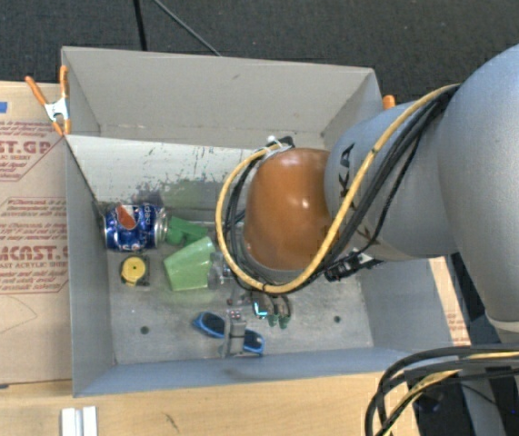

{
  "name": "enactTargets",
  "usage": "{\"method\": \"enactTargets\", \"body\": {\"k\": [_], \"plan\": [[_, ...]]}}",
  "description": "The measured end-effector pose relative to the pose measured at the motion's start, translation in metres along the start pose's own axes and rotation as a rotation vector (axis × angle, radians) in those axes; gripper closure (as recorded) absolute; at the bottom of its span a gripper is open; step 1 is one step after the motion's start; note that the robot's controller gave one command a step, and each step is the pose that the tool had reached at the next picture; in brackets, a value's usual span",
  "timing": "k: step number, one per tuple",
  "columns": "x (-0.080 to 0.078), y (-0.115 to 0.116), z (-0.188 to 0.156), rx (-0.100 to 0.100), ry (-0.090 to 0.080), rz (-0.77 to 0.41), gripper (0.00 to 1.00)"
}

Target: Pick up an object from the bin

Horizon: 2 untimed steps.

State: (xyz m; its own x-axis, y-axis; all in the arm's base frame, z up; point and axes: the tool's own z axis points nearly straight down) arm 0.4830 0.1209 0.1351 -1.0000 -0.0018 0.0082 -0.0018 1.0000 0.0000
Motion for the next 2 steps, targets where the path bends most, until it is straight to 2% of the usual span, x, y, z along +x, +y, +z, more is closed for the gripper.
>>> {"method": "enactTargets", "body": {"k": [1, 2], "plan": [[-0.0010, -0.0063, 0.0678, -0.002, -0.009, 0.004, 0.00], [-0.0006, -0.0063, 0.0657, -0.002, -0.007, 0.003, 1.00]]}}
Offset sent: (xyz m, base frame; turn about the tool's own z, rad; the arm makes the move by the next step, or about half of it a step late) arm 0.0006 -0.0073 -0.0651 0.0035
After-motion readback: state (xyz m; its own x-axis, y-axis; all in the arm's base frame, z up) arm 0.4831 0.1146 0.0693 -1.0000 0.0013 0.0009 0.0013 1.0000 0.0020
